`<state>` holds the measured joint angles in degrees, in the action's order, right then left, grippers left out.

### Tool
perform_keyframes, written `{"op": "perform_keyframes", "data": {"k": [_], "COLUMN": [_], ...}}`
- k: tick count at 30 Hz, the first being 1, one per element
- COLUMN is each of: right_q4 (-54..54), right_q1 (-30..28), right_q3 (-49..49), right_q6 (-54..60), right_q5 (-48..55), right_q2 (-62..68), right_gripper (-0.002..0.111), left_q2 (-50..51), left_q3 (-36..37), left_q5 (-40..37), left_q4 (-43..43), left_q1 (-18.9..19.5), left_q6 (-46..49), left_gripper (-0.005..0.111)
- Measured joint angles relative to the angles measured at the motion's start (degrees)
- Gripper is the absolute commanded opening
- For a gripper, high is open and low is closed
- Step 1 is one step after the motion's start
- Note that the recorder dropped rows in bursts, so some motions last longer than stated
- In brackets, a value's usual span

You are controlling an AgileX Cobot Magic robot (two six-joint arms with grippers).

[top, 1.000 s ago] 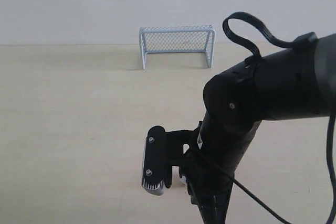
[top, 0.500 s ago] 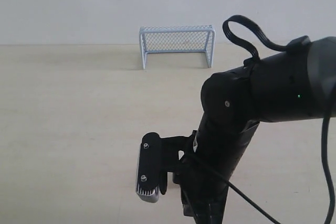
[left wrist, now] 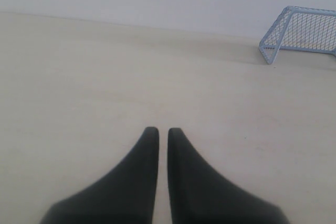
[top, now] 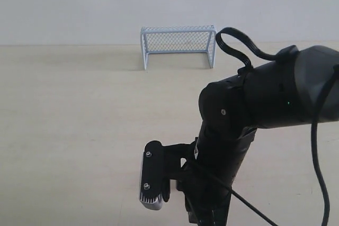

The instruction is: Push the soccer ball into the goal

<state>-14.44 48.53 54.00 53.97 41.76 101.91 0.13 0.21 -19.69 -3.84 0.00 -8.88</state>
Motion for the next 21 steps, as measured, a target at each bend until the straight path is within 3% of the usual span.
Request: {"op": "perform_keyframes", "data": {"k": [4,7,11,13,15,21], "right_q4": [-0.4,4.1,28.0,46.1,52.3,51.6], "right_q1": [0.0,-0.7,-5.8,-7.5,-7.3,-5.2], "right_q3": [-0.1,0.4,8.1,12.6,11.1,-2.0], "right_q6": [0.0,-1.5,-21.2,-37.1,-42.3,-46.4], "right_q5": [0.9,-5.5,-19.1,-19.5,-17.8,-12.1], "right_q2": [0.0,1.0,4.2,2.5,-1.6,-11.5], "right_gripper": [0.000,0.000,0.000,0.000,0.000,0.000], "left_q2": [0.0,0.0,0.0,0.0,0.0,0.0], "left_q3": [0.0,0.0,0.0,0.0,0.0,0.0], "left_q5": [0.0,0.0,0.0,0.0,0.0,0.0], "left_q4": [0.0,0.0,0.0,0.0,0.0,0.0], "left_q1": [0.0,0.0,0.0,0.0,0.0,0.0], "left_q6": [0.0,0.0,0.0,0.0,0.0,0.0], "left_gripper": [0.006,0.006,0.006,0.006,0.006,0.006]}}
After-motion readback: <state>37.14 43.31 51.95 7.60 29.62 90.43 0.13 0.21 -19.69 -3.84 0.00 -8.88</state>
